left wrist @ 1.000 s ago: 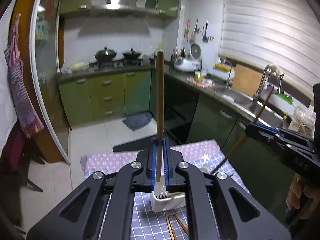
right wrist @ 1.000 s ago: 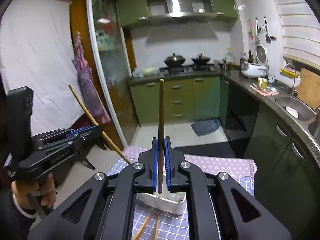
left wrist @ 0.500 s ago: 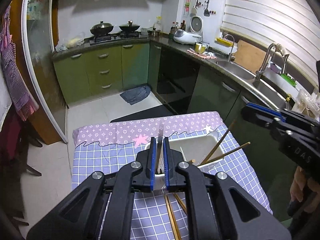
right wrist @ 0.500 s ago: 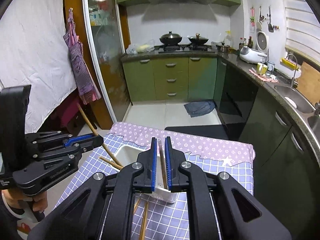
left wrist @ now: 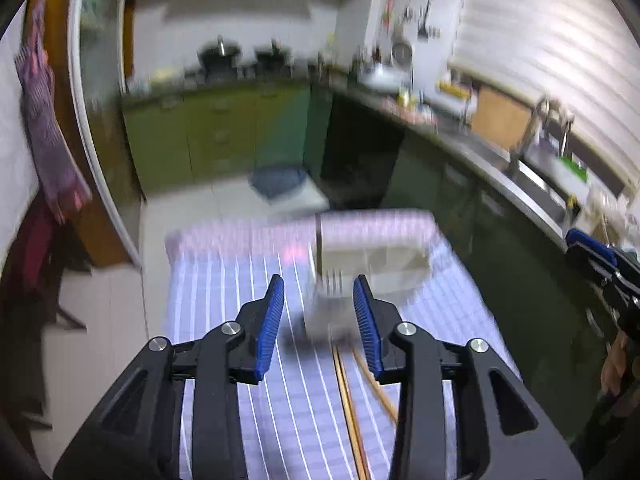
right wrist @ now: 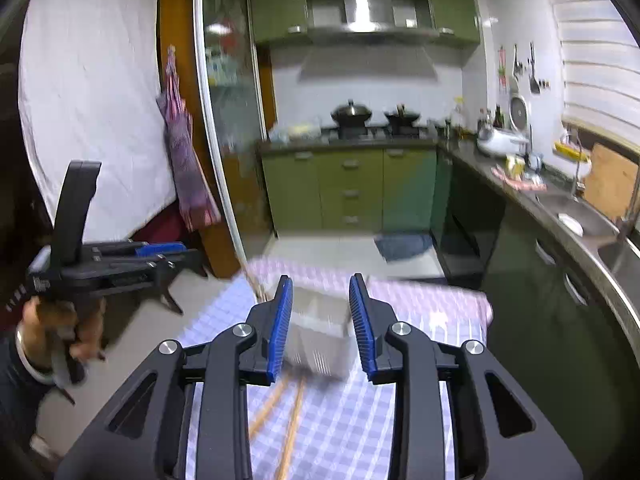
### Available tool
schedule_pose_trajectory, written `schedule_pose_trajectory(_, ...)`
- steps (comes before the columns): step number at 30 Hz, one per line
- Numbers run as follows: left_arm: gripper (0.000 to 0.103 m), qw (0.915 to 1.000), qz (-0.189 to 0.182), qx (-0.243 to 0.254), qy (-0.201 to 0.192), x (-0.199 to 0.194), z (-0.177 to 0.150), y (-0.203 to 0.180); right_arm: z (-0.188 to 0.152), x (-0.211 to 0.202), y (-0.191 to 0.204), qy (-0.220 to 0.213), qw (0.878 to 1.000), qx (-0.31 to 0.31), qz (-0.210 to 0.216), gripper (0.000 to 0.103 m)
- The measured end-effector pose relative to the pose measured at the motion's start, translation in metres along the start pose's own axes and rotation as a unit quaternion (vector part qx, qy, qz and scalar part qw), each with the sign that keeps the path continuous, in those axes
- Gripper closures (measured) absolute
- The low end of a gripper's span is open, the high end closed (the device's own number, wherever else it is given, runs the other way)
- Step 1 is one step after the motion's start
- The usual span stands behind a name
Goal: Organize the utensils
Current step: 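Lower the left tool onto a wooden chopstick and close on it, then close the right tool on another chopstick while the left lifts its chopstick upright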
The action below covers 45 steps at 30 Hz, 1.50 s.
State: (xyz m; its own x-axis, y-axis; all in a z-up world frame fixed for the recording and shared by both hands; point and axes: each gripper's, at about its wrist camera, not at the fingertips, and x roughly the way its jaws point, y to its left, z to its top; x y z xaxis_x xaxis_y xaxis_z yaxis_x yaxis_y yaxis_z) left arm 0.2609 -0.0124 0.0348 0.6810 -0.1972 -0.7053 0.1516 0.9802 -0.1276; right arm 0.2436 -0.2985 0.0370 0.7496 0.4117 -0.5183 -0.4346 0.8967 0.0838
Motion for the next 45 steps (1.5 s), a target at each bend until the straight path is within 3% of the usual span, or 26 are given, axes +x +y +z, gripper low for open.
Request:
schedule_pose_trajectory(4, 0.070, 0.9919, -0.019, 0.006, 0.126, 0.056, -0.053, -0.007, -0.061, 0.018, -0.019, 0.071, 0.997, 0.013, -0.014, 0.073)
schedule_pose_trajectory(6, 0.084, 0.9830, -0.025, 0.009, 0.181, 0.086, -0.072, -0.013, -0.080, 0.031, -0.028, 0.097, 0.995, 0.024, -0.023, 0.073)
schedule_pose_trajectory(10, 0.085, 0.9738, -0.017, 0.009, 0.227, 0.128, -0.091, -0.020, -0.118, 0.059, -0.051, 0.145, 0.987, 0.059, -0.022, 0.072)
schedule_pose_trajectory(16, 0.086, 0.9627, 0.004, 0.000, 0.271, 0.171, -0.098, -0.022, -0.146, 0.078, -0.073, 0.174, 0.981, 0.080, -0.017, 0.072)
schedule_pose_trajectory(25, 0.087, 0.9547, 0.017, 0.006, 0.297, 0.192, -0.107, -0.024, -0.150, 0.082, -0.077, 0.178, 0.980, 0.091, -0.006, 0.068)
schedule_pose_trajectory(33, 0.087, 0.9502, 0.046, 0.037, 0.306, 0.209, -0.109, -0.051, -0.154, 0.096, -0.067, 0.199, 0.977, 0.079, -0.002, 0.068)
schedule_pose_trajectory(35, 0.088, 0.9507, 0.048, 0.042, 0.304, 0.210, -0.109, -0.055, -0.154, 0.100, -0.060, 0.206, 0.976, 0.068, 0.001, 0.068)
schedule_pose_trajectory(36, 0.094, 0.9511, 0.046, 0.041, 0.303, 0.210, -0.110, -0.054, -0.154, 0.102, -0.057, 0.208, 0.976, 0.064, 0.002, 0.068)
schedule_pose_trajectory(41, 0.096, 0.9540, 0.040, 0.029, 0.296, 0.201, -0.113, -0.036, -0.151, 0.119, -0.037, 0.232, 0.972, 0.033, 0.008, 0.068)
schedule_pose_trajectory(45, 0.096, 0.9610, 0.042, 0.030, 0.272, 0.185, -0.113, -0.020, -0.148, 0.140, -0.022, 0.259, 0.965, 0.024, 0.031, 0.068)
